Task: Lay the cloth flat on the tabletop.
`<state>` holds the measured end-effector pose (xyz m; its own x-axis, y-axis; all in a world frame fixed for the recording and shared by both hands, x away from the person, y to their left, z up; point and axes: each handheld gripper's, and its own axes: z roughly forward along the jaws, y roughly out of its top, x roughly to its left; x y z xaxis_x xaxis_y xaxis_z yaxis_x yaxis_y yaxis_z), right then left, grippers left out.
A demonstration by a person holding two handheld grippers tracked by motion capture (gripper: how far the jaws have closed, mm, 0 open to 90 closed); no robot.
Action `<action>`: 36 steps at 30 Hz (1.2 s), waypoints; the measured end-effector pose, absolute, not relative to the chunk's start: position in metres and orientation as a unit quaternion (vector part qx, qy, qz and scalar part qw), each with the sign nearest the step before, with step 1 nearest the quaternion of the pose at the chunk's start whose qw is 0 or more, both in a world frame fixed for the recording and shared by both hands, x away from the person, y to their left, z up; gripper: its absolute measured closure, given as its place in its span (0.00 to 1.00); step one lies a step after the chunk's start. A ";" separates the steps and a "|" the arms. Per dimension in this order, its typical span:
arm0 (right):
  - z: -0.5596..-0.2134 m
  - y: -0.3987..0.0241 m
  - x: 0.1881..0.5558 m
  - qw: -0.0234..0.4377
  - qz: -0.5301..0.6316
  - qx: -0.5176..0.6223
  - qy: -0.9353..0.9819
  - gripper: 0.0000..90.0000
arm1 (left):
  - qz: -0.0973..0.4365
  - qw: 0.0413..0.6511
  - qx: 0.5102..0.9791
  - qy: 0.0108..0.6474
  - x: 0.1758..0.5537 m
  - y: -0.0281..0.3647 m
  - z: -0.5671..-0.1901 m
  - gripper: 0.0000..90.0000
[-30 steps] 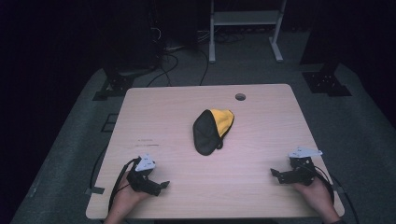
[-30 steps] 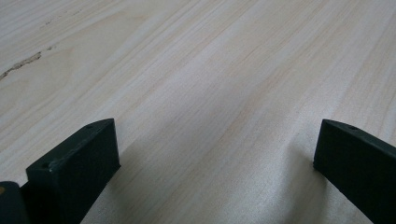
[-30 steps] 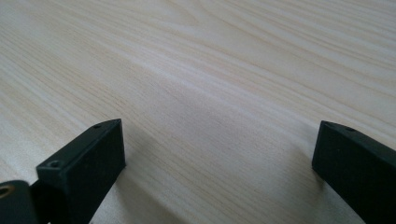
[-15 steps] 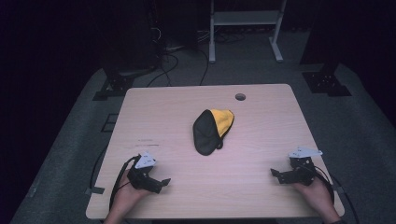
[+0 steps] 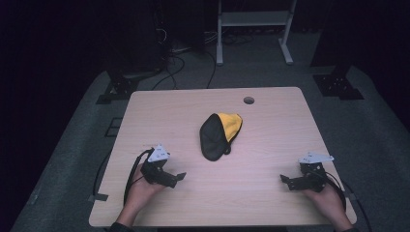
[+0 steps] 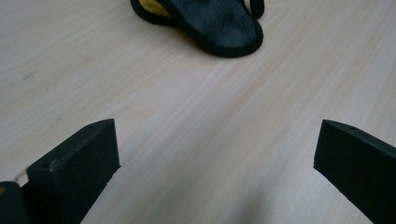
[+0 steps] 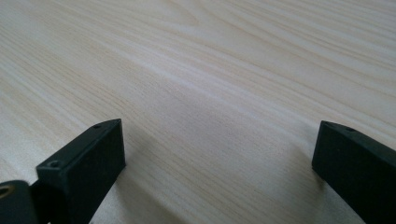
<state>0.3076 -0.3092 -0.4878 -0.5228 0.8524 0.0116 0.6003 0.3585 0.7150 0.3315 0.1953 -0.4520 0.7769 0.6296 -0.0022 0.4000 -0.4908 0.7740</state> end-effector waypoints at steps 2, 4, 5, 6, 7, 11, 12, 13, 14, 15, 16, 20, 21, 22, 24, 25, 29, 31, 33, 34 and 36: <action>-0.488 -0.309 0.308 0.185 0.341 0.452 0.803 0.02 | 0.146 0.410 0.849 0.301 0.338 0.190 -0.448 0.00; -0.488 -0.309 0.308 0.186 0.341 0.451 0.804 0.02 | 0.146 0.413 0.847 0.300 0.340 0.188 -0.446 0.00; -0.488 -0.309 0.308 0.186 0.341 0.451 0.804 0.02 | 0.146 0.415 0.846 0.301 0.342 0.186 -0.445 0.00; -0.488 -0.309 0.308 0.186 0.341 0.451 0.804 0.02 | 0.147 0.417 0.845 0.300 0.344 0.184 -0.443 0.00; -0.488 -0.309 0.308 0.185 0.341 0.451 0.804 0.02 | 0.147 0.421 0.843 0.300 0.346 0.182 -0.442 0.00; -0.488 -0.309 0.308 0.185 0.341 0.452 0.804 0.02 | 0.146 0.428 0.841 0.298 0.354 0.174 -0.438 0.00; -0.488 -0.309 0.308 0.185 0.341 0.451 0.804 0.02 | 0.146 0.428 0.841 0.297 0.355 0.172 -0.438 0.00; -0.488 -0.309 0.308 0.185 0.341 0.451 0.804 0.02 | 0.148 0.429 0.841 0.295 0.359 0.166 -0.436 0.00; -0.488 -0.309 0.308 0.185 0.341 0.451 0.804 0.02 | 0.148 0.429 0.841 0.295 0.359 0.166 -0.436 0.00; -0.488 -0.309 0.308 0.185 0.341 0.451 0.804 0.02 | 0.149 0.431 0.841 0.292 0.361 0.163 -0.435 0.00; -0.488 -0.309 0.308 0.185 0.341 0.451 0.804 0.02 | 0.149 0.432 0.841 0.291 0.363 0.161 -0.435 0.00; -0.488 -0.309 0.308 0.185 0.341 0.451 0.804 0.02 | 0.148 0.434 0.841 0.288 0.372 0.150 -0.431 0.00; -0.488 -0.309 0.308 0.185 0.341 0.452 0.804 0.02 | 0.151 0.433 0.841 0.286 0.374 0.147 -0.430 0.00; -0.488 -0.309 0.308 0.185 0.341 0.451 0.804 0.02 | 0.151 0.434 0.841 0.287 0.376 0.145 -0.430 0.00; -0.488 -0.309 0.308 0.185 0.341 0.451 0.804 0.02 | 0.151 0.433 0.843 0.282 0.382 0.138 -0.428 0.00; -0.488 -0.309 0.308 0.185 0.341 0.451 0.804 0.02 | 0.151 0.433 0.843 0.282 0.382 0.138 -0.428 0.00; -0.488 -0.309 0.308 0.185 0.341 0.451 0.804 0.02 | 0.149 0.436 0.843 0.278 0.390 0.128 -0.426 0.00; -0.488 -0.309 0.308 0.185 0.341 0.451 0.804 0.02 | 0.147 0.435 0.845 0.275 0.398 0.120 -0.425 0.00; -0.488 -0.309 0.308 0.185 0.341 0.451 0.804 0.02 | 0.146 0.439 0.842 0.276 0.401 0.117 -0.425 0.00; -0.488 -0.309 0.308 0.185 0.341 0.451 0.804 0.02 | 0.144 0.440 0.842 0.277 0.406 0.112 -0.424 0.00; -0.488 -0.309 0.308 0.185 0.341 0.451 0.804 0.02 | 0.143 0.442 0.841 0.277 0.409 0.109 -0.424 0.00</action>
<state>0.3078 -0.3092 -0.4879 -0.5243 0.8515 0.0102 0.5990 0.3603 0.7151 0.4088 0.1085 -0.4244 0.8052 0.5929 -0.0044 0.3401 -0.4557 0.8226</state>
